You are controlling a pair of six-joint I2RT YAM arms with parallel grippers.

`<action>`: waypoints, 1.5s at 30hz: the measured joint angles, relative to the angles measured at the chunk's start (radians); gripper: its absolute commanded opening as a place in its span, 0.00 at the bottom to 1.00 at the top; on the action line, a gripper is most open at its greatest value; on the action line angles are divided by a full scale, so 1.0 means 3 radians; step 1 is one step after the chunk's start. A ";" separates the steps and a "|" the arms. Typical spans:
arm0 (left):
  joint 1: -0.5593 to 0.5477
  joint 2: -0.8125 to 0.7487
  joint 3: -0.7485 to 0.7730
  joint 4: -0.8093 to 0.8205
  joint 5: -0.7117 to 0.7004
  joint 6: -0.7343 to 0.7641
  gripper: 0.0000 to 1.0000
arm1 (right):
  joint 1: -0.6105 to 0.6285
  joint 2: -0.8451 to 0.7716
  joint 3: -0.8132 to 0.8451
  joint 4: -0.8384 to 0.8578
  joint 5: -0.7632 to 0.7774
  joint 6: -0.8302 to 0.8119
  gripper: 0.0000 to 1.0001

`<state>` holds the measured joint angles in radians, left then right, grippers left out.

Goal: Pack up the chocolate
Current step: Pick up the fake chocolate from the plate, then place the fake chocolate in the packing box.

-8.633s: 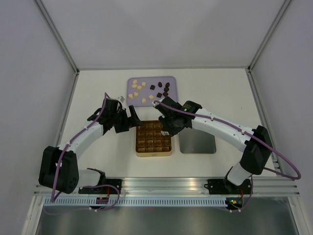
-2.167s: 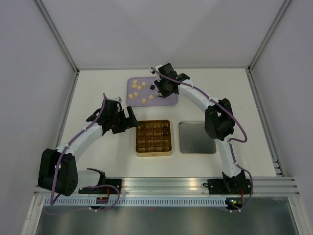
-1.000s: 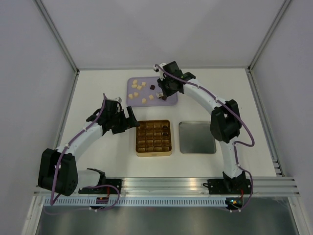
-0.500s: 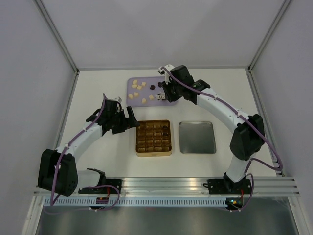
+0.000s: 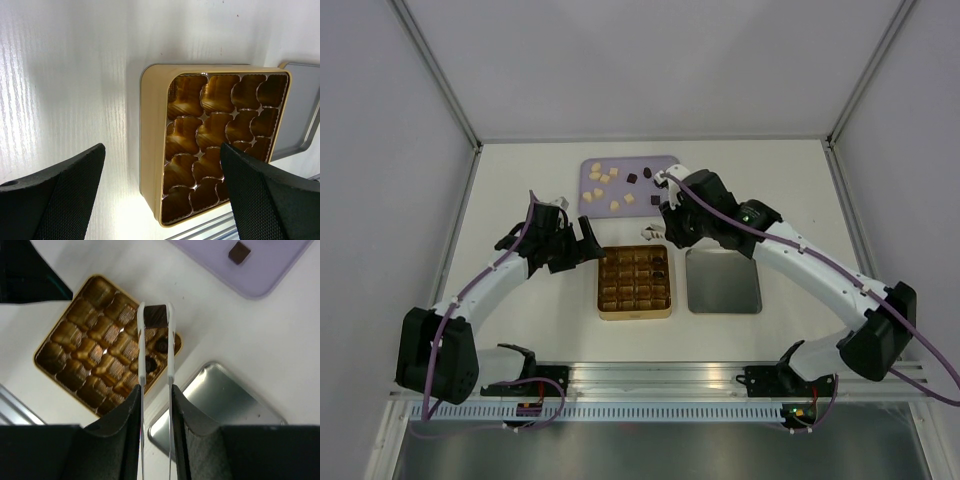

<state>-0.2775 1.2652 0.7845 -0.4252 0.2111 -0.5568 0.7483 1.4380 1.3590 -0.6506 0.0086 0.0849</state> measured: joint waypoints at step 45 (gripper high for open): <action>0.0000 -0.0173 -0.0001 0.0001 0.0004 0.0000 1.00 | 0.0520 -0.0511 -0.0884 -0.0237 -0.0065 -0.0212 0.14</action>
<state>-0.2775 1.2133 0.7841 -0.4248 0.2123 -0.5568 0.9043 1.2846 1.0939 -0.7216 -0.0109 0.0212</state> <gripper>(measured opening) 0.993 0.320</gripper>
